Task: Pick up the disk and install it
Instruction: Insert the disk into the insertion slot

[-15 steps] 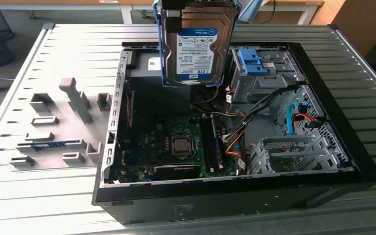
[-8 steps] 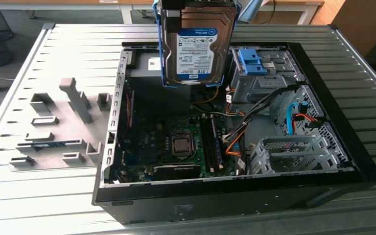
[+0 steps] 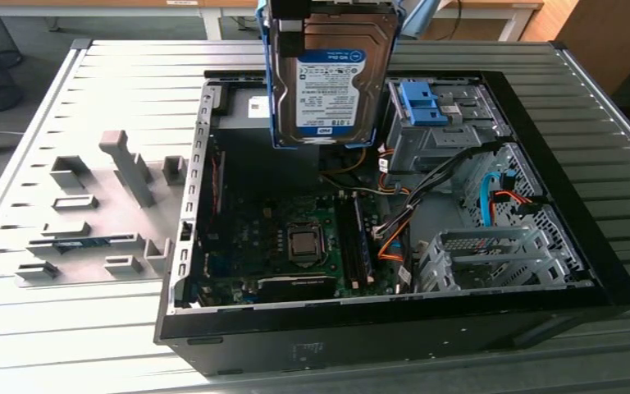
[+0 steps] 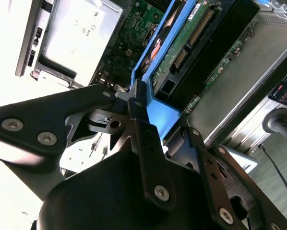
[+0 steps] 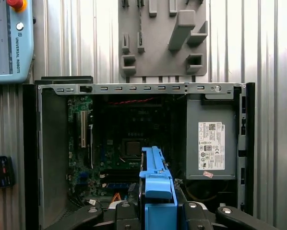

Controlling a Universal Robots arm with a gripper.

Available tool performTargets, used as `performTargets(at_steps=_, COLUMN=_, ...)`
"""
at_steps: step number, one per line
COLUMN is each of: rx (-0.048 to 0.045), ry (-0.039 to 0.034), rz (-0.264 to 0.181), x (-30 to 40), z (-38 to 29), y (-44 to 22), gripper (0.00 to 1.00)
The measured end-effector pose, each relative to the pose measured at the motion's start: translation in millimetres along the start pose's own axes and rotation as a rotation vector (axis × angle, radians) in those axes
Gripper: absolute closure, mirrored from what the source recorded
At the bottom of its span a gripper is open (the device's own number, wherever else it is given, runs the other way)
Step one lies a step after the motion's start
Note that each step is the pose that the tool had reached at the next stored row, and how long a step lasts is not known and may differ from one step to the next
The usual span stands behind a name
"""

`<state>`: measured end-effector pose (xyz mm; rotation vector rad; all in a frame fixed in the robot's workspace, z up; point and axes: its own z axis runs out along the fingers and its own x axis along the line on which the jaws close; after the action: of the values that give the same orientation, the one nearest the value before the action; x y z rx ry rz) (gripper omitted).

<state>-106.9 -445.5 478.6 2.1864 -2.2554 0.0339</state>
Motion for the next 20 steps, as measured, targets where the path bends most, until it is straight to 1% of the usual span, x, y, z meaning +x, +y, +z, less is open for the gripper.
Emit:
performTargets(at_steps=4, rx=0.0, ry=0.0, rz=0.0, x=7.3, z=0.2, y=-0.2, gripper=0.64)
performTargets(at_steps=8, rx=0.0001, ry=-0.0001, rz=0.0, x=16.4, z=0.4, y=-0.5, gripper=0.64)
performTargets(at_steps=16, rx=0.0001, ry=0.002, rz=0.0, x=22.1, z=0.6, y=-0.7, gripper=0.64)
performTargets(at_steps=20, rx=0.0, ry=0.0022, rz=0.0, x=22.3, z=0.5, y=-0.7, gripper=0.64)
